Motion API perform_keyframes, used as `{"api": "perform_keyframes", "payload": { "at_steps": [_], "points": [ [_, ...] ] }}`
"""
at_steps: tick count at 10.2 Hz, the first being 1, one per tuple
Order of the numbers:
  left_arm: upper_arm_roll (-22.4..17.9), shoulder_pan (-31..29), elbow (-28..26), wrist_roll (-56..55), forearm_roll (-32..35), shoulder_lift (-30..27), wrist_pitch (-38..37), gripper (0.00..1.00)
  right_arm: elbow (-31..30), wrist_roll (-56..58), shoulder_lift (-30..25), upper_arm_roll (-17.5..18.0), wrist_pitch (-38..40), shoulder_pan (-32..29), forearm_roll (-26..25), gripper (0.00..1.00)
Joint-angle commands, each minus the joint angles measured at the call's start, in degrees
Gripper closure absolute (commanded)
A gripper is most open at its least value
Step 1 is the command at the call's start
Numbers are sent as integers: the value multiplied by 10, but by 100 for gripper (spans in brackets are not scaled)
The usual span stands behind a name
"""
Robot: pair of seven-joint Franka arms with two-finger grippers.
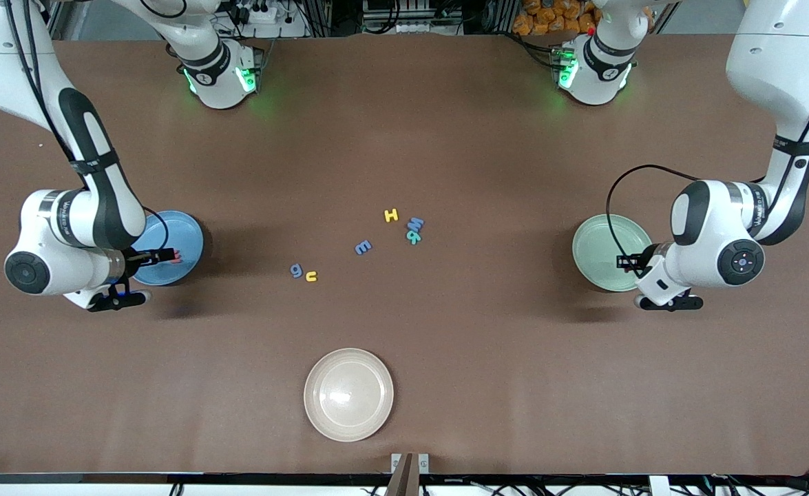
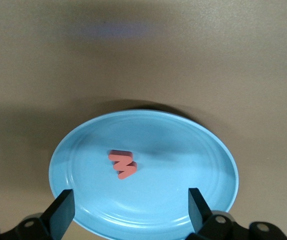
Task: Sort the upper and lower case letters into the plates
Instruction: 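Release the pink w on the blue plate while the left drops a on green plate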
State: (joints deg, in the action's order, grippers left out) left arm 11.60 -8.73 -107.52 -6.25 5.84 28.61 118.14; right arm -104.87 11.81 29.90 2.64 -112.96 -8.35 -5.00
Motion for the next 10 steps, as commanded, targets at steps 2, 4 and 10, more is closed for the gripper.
{"api": "perform_keyframes", "payload": {
  "at_steps": [2, 4, 10],
  "points": [
    [11, -4, -37, -3, 4, -13, 35, 0, -2, -50, -7, 11, 4, 32, 23, 1],
    [11, -7, -37, 1, 4, -15, 33, 0, 1, -156, -12, 11, 5, 96, 37, 1],
    [113, 5, -10, -38, 12, -65, -25, 0, 24, -396, 1, 11, -40, 220, 96, 1]
  ]
}}
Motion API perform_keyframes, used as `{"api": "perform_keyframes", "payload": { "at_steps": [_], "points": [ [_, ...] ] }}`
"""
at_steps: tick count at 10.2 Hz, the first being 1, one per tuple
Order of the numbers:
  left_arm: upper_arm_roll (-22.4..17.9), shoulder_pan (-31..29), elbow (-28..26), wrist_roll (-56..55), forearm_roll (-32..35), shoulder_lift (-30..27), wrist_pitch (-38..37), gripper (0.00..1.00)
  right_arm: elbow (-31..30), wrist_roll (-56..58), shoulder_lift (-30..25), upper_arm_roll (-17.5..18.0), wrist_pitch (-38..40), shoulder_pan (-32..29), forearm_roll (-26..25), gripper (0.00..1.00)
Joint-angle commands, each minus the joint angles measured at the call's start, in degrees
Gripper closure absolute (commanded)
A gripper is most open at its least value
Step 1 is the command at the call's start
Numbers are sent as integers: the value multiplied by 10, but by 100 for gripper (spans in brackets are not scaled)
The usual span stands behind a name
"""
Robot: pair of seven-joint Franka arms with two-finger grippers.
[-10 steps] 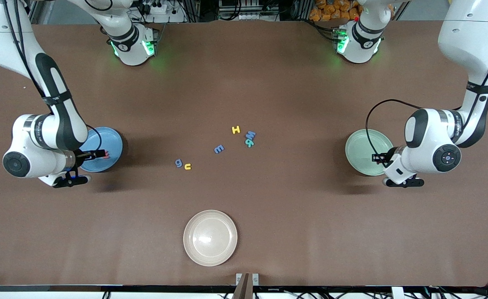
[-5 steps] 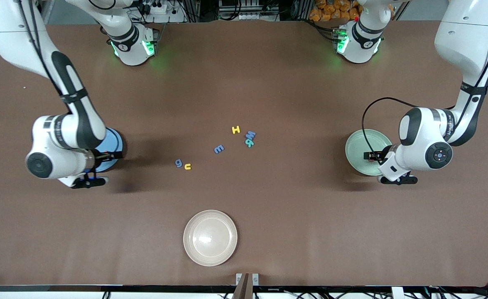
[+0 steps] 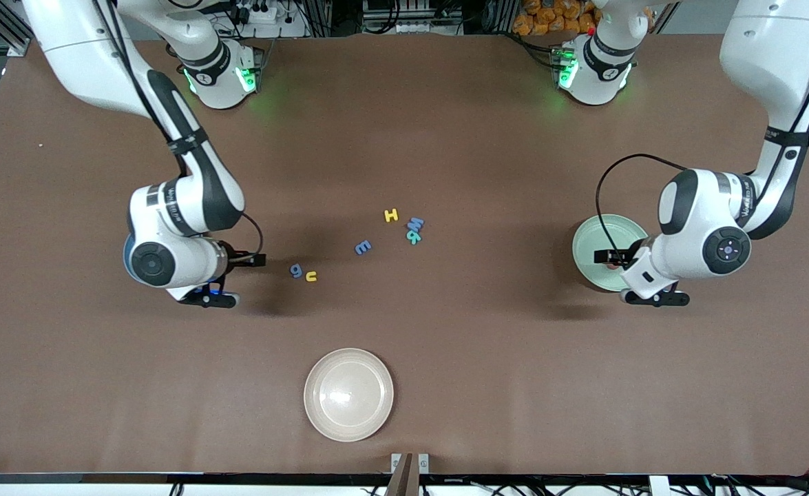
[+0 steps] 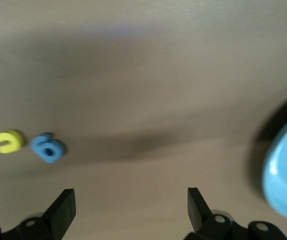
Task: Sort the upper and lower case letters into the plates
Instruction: 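Move the right gripper to the blue 6 while the left reaches blue M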
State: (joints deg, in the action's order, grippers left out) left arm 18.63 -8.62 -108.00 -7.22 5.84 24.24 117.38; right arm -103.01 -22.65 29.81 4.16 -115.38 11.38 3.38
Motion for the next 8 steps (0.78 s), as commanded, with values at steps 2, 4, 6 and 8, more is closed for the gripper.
{"api": "perform_keyframes", "payload": {
  "at_steps": [2, 4, 6, 8],
  "points": [
    [94, 3, 2, -60, 12, -23, -17, 0, 5, -68, 6, -4, -55, 50, 12, 1],
    [122, 6, 3, -88, 3, -14, -9, 0, 4, -85, 20, -6, -109, 78, 5, 1],
    [132, 53, 9, -187, 3, -5, -4, 0, 2, -88, 27, -6, -128, 81, 3, 1],
    [133, 94, 31, -240, -2, 8, -1, 0, 2, -90, 31, -6, -131, 85, 3, 1]
  ]
}}
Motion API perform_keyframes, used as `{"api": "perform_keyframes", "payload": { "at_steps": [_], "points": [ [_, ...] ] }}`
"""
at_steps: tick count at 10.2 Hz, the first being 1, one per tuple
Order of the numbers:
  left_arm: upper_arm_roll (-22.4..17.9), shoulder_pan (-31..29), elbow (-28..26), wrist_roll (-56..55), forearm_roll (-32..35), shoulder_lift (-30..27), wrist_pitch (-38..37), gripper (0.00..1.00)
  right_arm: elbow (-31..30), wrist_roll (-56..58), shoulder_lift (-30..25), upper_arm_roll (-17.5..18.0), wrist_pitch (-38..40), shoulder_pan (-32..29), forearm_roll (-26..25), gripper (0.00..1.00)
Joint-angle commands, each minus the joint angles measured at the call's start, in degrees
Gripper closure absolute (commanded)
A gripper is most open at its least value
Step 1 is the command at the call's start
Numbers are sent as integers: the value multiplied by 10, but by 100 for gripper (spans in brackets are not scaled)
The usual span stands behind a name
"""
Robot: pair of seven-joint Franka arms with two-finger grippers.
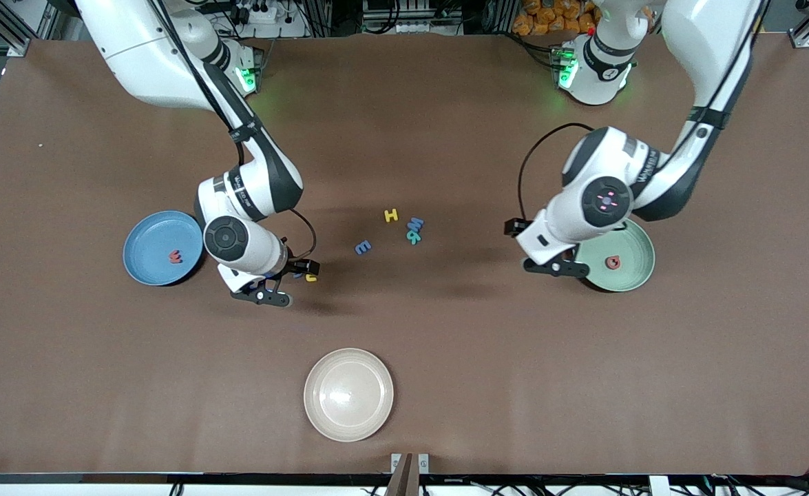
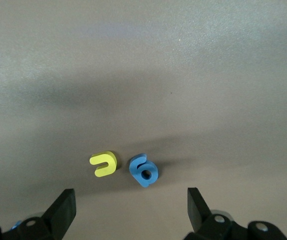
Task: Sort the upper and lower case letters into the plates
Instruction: 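Move the right gripper to the blue 6 while the left reaches blue M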
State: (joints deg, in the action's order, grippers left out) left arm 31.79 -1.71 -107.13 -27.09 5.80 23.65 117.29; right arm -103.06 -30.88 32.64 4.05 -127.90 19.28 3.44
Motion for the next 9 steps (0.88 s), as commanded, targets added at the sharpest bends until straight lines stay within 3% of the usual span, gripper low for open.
{"api": "perform_keyframes", "payload": {
  "at_steps": [1, 3, 6, 9],
  "points": [
    [0, 45, 30, -59, 2, 16, 7, 0, 1, -7, 4, -6, -8, 10, -2, 1],
    [0, 83, 28, -57, 31, 17, 70, 0, -5, 0, 9, -5, -9, 7, -46, 2],
    [-1, 156, 26, -59, 70, 31, 120, 0, -16, 2, 23, -6, -35, 7, -64, 5],
    [-1, 177, 20, -65, 112, 60, 159, 0, -18, 6, 23, -6, -35, 1, -64, 16]
  ]
}}
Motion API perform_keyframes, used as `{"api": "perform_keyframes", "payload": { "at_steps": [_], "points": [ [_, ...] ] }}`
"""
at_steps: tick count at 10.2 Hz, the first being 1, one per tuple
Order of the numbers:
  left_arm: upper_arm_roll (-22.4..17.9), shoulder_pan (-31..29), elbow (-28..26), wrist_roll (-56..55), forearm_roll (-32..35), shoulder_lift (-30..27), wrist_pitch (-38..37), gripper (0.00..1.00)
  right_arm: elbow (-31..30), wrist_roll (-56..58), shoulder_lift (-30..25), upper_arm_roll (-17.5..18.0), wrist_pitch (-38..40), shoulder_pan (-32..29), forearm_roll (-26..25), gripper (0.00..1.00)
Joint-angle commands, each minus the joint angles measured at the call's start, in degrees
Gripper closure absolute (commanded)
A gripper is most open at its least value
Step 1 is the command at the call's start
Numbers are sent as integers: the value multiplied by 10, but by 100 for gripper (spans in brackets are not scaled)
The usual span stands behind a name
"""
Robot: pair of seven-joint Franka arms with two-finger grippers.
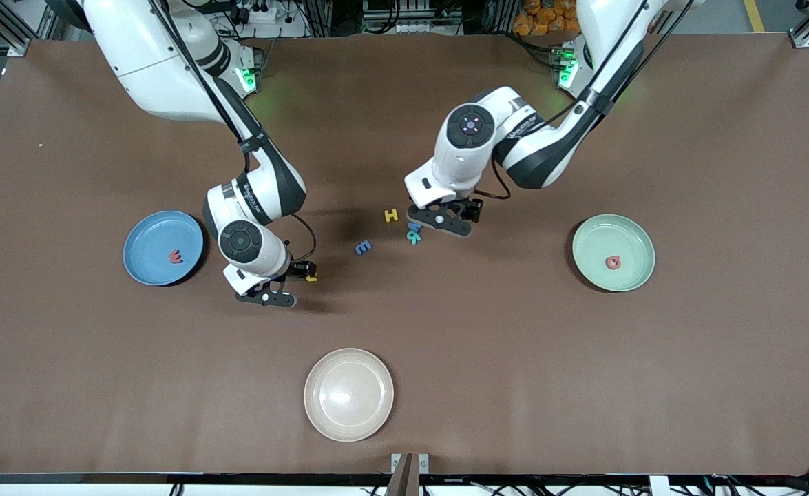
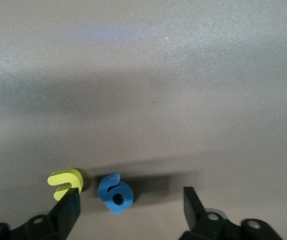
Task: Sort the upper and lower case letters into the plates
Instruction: 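Move the right gripper to the blue 6 while the left reaches blue M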
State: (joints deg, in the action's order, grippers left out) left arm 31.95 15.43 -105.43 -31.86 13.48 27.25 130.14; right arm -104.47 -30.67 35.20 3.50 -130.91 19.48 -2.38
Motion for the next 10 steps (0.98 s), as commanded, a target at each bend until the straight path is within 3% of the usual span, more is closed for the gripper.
{"api": "perform_keyframes", "payload": {
  "at_steps": [1, 2, 7, 10],
  "points": [
    [-4, 20, 2, -36, 39, 38, 64, 0, -4, 4, -2, 0, -5, -1, -6, 20],
    [-4, 22, 3, -47, 49, 51, 94, 0, -4, 4, -2, -1, -5, -1, -6, 25],
    [-5, 45, 33, -128, 180, 121, 114, 0, -4, 0, 3, 0, -8, 4, -4, 25],
    [-7, 59, 40, -148, 190, 134, 115, 0, -4, -1, 7, 0, -13, 4, -4, 27]
  ]
}}
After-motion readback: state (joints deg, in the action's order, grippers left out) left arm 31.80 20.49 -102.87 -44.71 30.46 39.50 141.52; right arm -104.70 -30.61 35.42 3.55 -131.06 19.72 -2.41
